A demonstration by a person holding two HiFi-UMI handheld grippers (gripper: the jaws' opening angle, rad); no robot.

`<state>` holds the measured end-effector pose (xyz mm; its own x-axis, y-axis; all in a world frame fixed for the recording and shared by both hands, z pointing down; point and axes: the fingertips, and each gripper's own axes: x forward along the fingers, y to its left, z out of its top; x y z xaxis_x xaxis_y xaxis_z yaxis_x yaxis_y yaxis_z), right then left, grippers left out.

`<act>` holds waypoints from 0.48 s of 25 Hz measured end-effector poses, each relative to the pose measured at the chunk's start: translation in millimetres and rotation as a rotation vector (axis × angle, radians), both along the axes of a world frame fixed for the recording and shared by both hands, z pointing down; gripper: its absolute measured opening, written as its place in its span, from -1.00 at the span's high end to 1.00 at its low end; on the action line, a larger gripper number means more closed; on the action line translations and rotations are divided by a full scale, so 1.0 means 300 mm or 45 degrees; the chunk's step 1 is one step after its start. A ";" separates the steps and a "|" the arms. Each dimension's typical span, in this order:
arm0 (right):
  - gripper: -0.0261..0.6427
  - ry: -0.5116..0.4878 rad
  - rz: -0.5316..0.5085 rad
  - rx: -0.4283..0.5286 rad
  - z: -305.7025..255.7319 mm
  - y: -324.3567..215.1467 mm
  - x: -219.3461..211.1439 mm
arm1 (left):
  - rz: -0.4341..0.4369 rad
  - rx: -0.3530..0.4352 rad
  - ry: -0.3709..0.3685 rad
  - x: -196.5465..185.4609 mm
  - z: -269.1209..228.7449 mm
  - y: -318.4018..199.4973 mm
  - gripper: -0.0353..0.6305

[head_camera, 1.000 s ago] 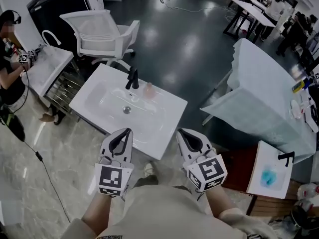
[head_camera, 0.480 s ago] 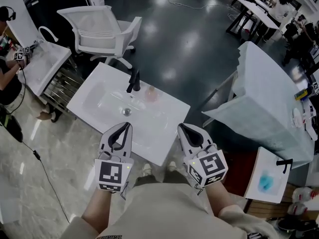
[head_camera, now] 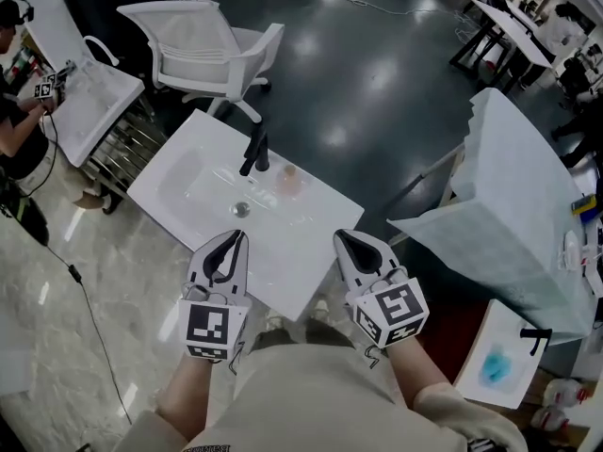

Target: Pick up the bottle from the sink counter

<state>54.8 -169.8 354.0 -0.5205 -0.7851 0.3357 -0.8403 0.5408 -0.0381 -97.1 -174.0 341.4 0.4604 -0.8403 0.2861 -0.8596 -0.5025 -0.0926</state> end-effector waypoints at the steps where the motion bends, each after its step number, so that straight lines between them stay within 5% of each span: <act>1: 0.93 -0.005 -0.007 -0.005 0.005 -0.014 0.007 | -0.011 -0.002 0.005 0.008 0.004 -0.010 0.87; 7: 0.93 -0.028 -0.042 -0.017 0.027 -0.117 0.038 | -0.031 -0.012 -0.006 0.055 0.035 -0.091 0.86; 12: 0.93 -0.030 -0.068 0.001 0.047 -0.225 0.040 | 0.031 -0.028 -0.009 0.119 0.098 -0.185 0.46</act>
